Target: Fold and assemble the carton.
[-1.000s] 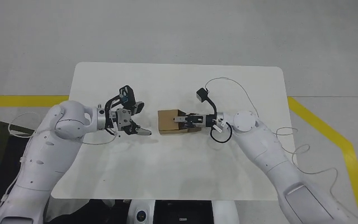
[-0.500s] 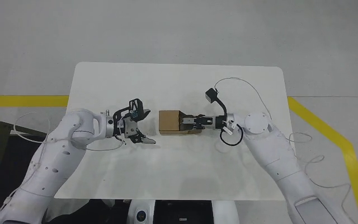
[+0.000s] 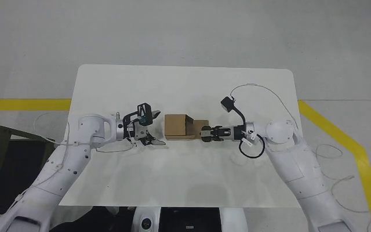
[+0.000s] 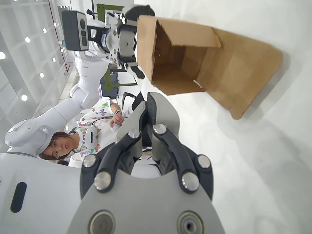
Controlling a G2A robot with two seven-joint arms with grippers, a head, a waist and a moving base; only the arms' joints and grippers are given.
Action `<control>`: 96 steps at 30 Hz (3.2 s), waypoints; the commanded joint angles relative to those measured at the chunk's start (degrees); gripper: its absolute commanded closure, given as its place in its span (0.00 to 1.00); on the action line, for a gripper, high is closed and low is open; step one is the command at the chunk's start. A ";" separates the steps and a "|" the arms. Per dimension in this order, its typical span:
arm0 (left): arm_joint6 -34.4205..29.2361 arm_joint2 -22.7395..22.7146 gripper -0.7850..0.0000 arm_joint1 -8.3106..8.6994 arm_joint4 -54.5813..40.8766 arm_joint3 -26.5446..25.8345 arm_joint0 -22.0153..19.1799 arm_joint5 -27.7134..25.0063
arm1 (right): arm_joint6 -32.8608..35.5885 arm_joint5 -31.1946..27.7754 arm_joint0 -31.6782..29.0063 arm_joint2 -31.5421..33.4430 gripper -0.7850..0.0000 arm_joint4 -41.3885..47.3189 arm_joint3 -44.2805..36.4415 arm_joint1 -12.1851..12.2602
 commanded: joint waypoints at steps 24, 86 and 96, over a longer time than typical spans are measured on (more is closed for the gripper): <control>0.42 6.15 0.00 -3.96 -4.05 6.48 -5.86 -0.11 | -8.29 -4.30 2.47 -7.57 1.00 -1.61 7.15 -1.60; -2.17 9.08 0.00 -4.91 -8.50 8.18 -7.53 -0.54 | -7.27 -13.41 15.69 -13.50 1.00 0.62 25.29 -5.67; -2.44 9.23 0.00 -4.68 -9.04 8.21 -7.68 -0.54 | -4.07 -14.39 16.34 -14.85 1.00 3.08 26.99 -6.43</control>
